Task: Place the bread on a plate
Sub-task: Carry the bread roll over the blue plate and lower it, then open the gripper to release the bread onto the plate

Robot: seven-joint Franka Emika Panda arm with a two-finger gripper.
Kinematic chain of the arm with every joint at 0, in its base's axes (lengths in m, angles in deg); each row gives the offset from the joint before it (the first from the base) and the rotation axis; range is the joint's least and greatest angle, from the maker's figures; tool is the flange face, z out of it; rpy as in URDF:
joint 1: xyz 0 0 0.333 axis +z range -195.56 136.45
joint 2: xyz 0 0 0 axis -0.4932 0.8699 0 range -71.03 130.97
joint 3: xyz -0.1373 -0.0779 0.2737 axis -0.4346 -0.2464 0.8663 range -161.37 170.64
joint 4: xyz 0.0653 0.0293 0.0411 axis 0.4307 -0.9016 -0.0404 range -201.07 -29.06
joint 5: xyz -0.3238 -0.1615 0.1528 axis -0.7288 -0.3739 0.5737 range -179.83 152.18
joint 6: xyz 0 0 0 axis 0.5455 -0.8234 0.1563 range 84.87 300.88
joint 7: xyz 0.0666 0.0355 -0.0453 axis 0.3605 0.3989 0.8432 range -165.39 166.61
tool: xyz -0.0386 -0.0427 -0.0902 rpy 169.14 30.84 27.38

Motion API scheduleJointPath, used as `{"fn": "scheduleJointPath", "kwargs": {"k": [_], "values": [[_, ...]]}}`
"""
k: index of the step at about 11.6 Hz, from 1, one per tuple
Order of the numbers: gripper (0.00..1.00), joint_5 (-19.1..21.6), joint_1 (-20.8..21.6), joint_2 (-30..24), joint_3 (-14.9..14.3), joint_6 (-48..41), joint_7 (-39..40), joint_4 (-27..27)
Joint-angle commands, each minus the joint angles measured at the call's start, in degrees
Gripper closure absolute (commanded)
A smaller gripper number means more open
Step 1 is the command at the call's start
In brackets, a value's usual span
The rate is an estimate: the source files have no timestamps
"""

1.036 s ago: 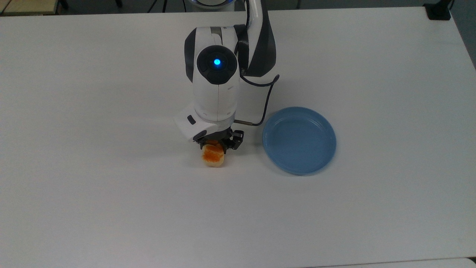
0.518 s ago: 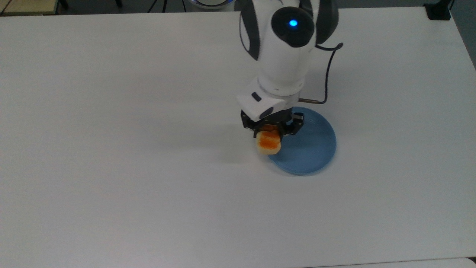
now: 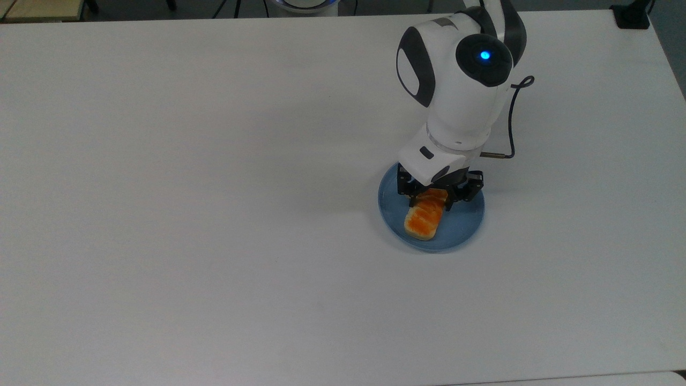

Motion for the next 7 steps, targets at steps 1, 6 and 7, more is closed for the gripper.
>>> {"fn": "scheduleJointPath", "kwargs": {"k": [1,6,7], "values": [[0.23,-1.59,1.27,0.36,-0.82,0.18,-0.88,0.35],[0.00,-1.15,-0.13,-4.74,-1.17,-5.10,-0.88,0.00],[0.00,-0.98,-0.05,-3.43,-1.08,-4.92,-1.23,-0.09]]}}
